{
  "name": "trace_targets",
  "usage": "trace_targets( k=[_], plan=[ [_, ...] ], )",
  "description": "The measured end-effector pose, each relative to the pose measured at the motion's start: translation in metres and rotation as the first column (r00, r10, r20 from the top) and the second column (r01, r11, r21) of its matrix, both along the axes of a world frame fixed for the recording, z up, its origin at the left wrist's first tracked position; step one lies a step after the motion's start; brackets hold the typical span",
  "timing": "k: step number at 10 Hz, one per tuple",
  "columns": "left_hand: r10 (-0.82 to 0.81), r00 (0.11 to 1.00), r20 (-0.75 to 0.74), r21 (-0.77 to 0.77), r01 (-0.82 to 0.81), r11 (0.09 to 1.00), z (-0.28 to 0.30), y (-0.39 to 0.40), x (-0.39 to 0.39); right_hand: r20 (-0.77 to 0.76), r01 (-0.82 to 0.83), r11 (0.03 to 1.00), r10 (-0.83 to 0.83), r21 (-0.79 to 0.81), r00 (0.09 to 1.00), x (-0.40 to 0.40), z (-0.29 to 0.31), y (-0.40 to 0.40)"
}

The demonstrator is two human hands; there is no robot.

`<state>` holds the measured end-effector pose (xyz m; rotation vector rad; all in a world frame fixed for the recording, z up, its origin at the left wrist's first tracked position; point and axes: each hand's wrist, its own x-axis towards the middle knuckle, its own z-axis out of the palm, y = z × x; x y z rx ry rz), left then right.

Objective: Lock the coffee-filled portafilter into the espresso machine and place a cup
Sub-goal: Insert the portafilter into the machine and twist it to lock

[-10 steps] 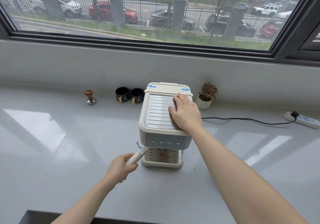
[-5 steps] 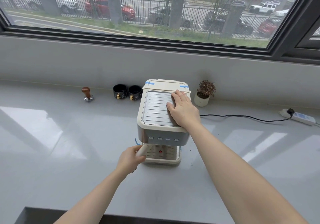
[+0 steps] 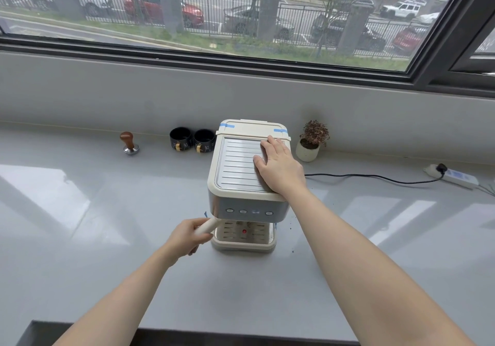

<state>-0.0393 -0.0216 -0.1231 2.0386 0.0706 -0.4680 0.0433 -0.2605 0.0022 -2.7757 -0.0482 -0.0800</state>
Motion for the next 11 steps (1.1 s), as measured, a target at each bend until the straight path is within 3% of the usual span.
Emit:
trace_targets(
  k=[5, 11],
  plan=[
    [0.039, 0.999, 0.010, -0.063, -0.038, 0.997, -0.007, -0.005, -0.005, 0.001, 0.001, 1.000, -0.001, -0.006, 1.000, -0.001, 0.001, 0.001],
    [-0.031, 0.999, 0.017, -0.010, 0.031, 0.999, 0.001, -0.009, 0.001, 0.014, 0.004, 1.000, -0.004, -0.007, 1.000, 0.000, 0.000, 0.002]
  ],
)
